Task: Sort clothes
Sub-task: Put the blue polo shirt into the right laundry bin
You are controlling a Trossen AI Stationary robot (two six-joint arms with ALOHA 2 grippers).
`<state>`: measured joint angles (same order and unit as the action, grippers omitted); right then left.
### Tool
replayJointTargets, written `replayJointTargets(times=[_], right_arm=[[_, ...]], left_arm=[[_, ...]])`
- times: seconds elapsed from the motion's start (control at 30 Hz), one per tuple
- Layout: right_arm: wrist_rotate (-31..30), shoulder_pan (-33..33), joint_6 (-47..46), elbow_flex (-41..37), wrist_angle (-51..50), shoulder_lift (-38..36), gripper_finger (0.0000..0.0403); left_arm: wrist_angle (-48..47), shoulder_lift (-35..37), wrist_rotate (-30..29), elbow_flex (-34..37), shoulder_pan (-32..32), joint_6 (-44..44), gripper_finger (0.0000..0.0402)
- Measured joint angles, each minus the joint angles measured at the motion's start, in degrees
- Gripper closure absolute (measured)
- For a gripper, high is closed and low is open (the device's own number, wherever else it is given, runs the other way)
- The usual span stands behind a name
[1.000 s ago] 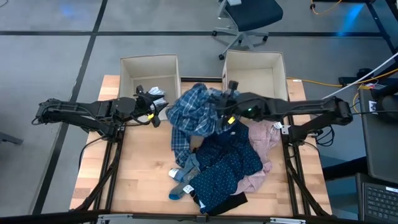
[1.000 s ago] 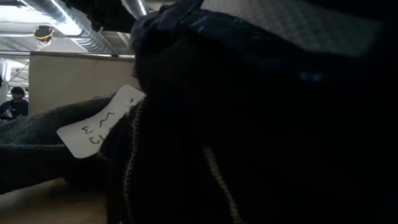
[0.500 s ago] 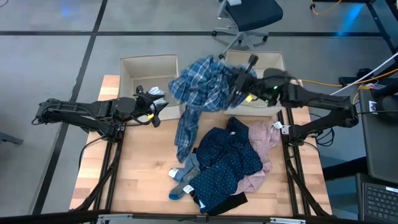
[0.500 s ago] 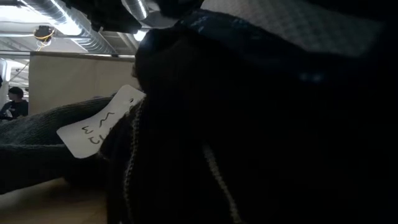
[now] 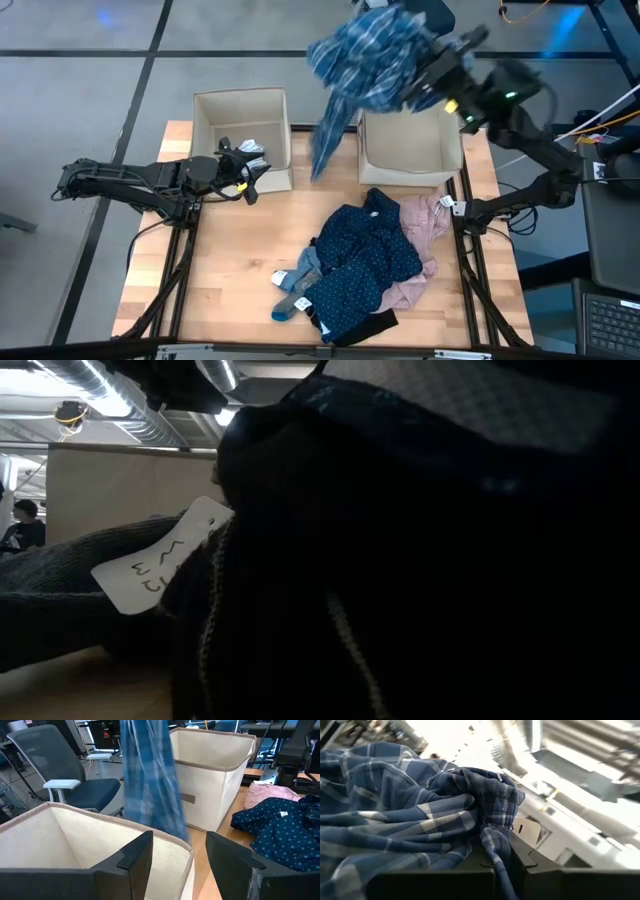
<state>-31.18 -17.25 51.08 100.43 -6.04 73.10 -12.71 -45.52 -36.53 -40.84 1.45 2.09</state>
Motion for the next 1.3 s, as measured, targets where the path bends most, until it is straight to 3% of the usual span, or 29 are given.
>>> replayJointTargets(times=[0.37,0.6,0.83,1.1,1.3], right_arm=[[0.2,-1.7,14.9,13.1,0.8,0.0,0.0392],[0.2,-1.6,28.2,18.2,7.8,0.3,0.0390],[-0.3,-1.5,34.7,25.3,9.3,0.7,0.0391],[-10.2,-1.5,33.9,26.9,3.6,0.8,0.0387],[-14.6,-1.5,16.9,25.8,-13.8,0.8,0.0390]], left_arm=[[0.0,0.0,0.0,0.0,0.0,0.3,0.0227],[0.0,0.0,0.0,0.0,0.0,0.7,0.0227],[0.0,0.0,0.0,0.0,0.0,0.9,0.0227],[0.1,0.0,-0.1,0.0,0.0,0.9,0.0227],[0.1,0.0,-0.1,0.0,0.0,0.9,0.0227]])
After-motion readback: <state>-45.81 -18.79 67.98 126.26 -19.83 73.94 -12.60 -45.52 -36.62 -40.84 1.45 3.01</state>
